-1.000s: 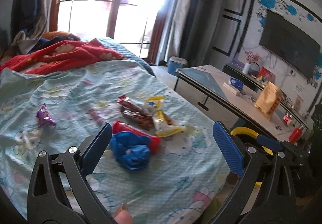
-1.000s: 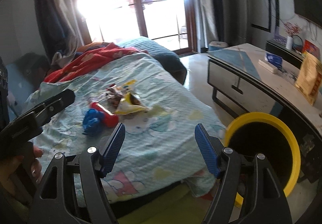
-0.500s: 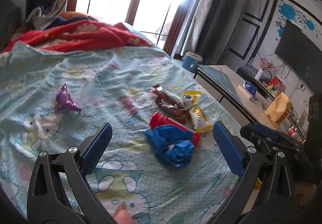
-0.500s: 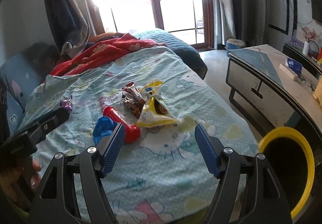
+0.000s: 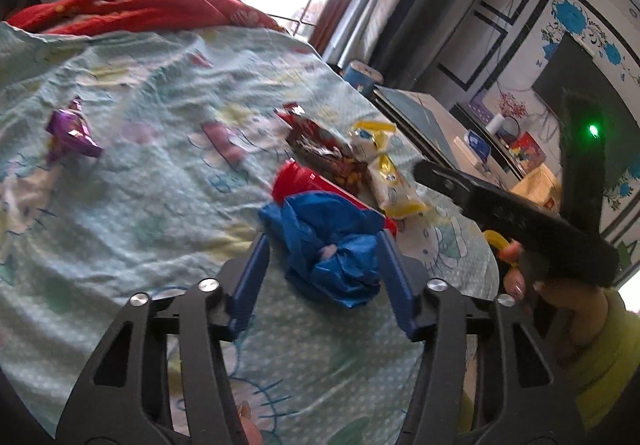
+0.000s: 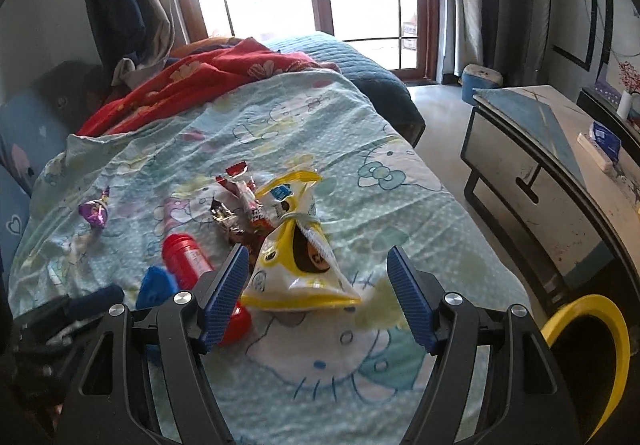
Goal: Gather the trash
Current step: 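Grasp the blue plastic bag with the left gripper while the right grasps the yellow-white bag, then lift and carry the blue bag and yellow-white bag in both grippers over the bin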
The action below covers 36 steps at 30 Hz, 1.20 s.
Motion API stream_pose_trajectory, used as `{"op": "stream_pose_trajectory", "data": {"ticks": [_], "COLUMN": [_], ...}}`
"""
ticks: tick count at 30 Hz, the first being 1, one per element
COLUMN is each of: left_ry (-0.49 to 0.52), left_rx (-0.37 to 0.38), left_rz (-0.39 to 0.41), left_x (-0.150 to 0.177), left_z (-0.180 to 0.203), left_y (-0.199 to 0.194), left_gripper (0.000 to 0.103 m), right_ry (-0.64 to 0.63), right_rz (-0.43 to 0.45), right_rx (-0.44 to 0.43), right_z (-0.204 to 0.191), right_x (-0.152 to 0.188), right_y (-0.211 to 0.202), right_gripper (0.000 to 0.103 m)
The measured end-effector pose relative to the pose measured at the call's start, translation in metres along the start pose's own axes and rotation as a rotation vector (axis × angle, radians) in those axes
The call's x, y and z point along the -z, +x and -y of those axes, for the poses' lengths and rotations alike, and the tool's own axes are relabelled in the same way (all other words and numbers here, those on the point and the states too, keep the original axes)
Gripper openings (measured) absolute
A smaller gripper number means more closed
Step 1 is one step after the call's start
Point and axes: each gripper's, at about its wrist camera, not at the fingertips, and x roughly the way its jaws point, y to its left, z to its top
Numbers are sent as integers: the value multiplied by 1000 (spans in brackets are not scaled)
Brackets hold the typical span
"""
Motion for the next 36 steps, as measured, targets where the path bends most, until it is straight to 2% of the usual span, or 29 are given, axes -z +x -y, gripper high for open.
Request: {"op": "stream_pose_trajectory", "data": {"ticks": [8,16,25,36], "left_ry": [8,2,-11,-6], "left_rx": [22,25,35,37], "left_rz": [-44,-62,-76,-69], "left_x": [6,8,11,16], "left_z": [6,3,-3,-2], "left_y": [17,23,26,18], "left_gripper": [36,26,15,10], "right_ry": [8,39,50,99], "right_rz": [-65,-125,-99,-80], "right_rx": [-22,-53,-62,-58], "right_z": [-3,-3,0,9], "right_x": [-5,0,10,27], "right_y": [33,56,51,29], "right_gripper": [68,56,46,41]}}
